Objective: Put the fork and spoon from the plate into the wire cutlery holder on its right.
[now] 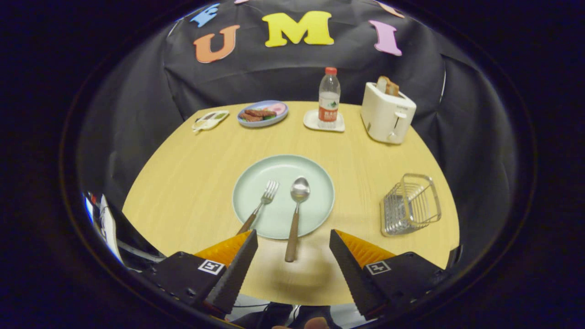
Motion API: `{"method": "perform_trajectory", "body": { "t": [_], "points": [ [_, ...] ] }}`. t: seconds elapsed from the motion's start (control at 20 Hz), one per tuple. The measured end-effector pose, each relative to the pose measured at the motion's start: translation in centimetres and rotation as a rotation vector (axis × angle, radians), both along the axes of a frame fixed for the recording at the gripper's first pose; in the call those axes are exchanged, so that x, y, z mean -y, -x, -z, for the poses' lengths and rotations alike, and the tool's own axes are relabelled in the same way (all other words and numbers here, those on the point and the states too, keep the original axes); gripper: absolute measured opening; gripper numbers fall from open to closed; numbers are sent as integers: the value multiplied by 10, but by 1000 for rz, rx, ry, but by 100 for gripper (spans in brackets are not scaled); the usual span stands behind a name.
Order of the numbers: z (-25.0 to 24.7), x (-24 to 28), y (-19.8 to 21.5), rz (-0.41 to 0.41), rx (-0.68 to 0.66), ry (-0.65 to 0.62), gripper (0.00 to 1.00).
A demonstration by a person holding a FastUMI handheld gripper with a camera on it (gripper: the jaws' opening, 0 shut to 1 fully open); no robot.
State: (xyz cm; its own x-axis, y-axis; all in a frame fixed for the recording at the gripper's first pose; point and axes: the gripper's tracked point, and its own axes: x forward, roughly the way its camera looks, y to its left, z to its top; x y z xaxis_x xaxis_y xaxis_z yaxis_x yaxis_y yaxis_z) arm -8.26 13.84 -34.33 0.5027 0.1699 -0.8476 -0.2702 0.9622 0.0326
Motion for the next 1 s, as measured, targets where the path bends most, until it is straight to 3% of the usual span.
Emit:
{"method": "perform_trajectory", "body": {
  "t": [0.2, 0.6, 0.65, 0.7, 0.9, 1.0],
  "points": [
    [36, 3, 5, 29, -112, 28, 91],
    [60, 3, -7, 43, -166, 87, 51],
    [67, 3, -6, 45, -164, 91, 11],
    [61, 3, -6, 43, -172, 92, 15],
    [49, 8, -9, 81, -176, 56, 1],
    [35, 13, -12, 79, -170, 43, 1]
  ]
}}
